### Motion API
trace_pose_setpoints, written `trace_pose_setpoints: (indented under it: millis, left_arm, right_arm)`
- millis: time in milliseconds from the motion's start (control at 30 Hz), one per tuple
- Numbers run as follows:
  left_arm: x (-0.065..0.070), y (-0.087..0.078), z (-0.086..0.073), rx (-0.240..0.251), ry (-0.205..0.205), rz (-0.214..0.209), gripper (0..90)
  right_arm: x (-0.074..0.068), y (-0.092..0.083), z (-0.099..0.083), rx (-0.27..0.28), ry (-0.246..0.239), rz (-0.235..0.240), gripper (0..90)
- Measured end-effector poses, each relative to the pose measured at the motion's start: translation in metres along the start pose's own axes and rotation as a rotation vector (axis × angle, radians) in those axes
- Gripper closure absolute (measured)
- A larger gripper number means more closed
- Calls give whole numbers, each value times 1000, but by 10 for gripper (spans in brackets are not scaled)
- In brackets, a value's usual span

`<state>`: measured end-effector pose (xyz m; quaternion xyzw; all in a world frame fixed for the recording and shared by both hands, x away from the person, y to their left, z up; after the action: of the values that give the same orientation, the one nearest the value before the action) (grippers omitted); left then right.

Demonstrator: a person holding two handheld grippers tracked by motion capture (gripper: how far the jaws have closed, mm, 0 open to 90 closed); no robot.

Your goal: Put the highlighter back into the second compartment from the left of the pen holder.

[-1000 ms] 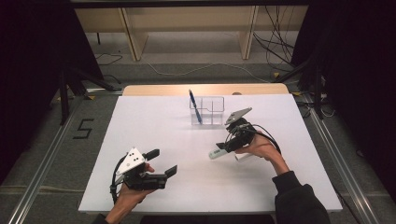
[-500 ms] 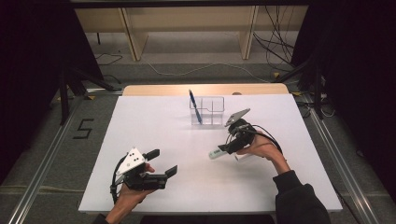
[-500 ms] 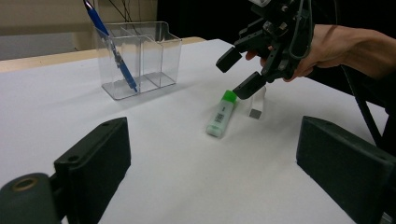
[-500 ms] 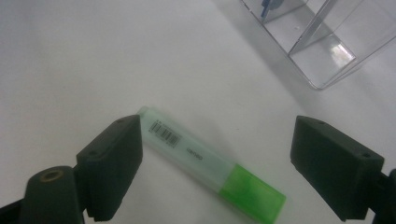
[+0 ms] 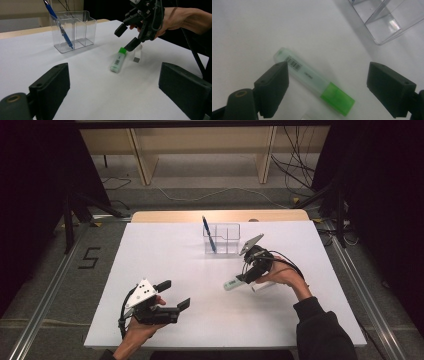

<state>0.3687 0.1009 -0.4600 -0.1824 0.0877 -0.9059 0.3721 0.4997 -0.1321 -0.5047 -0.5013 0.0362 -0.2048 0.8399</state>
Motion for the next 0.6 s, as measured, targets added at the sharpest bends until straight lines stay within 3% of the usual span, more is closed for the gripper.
trace_pose_setpoints:
  millis: [333, 600]
  left_arm:
    - [0, 1, 0, 0, -1, 1, 93]
    - [-1, 0, 0, -2, 0, 1, 93]
  right_arm:
    - [0, 13, -14, -101, -37, 27, 205]
    - [-1, 21, -19, -136, -54, 44, 215]
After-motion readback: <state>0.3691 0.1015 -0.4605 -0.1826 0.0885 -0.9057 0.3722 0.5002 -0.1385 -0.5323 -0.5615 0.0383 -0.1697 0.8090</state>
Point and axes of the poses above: each handheld gripper's, and its own axes: y roughly forward along the jaws, z roughly out of its top, x roughly to its right, the point moved 9 cm from there along y, roughly forward along the jaws, and after that the axes turned 6 degrees about -y, right-handed, at the moved point
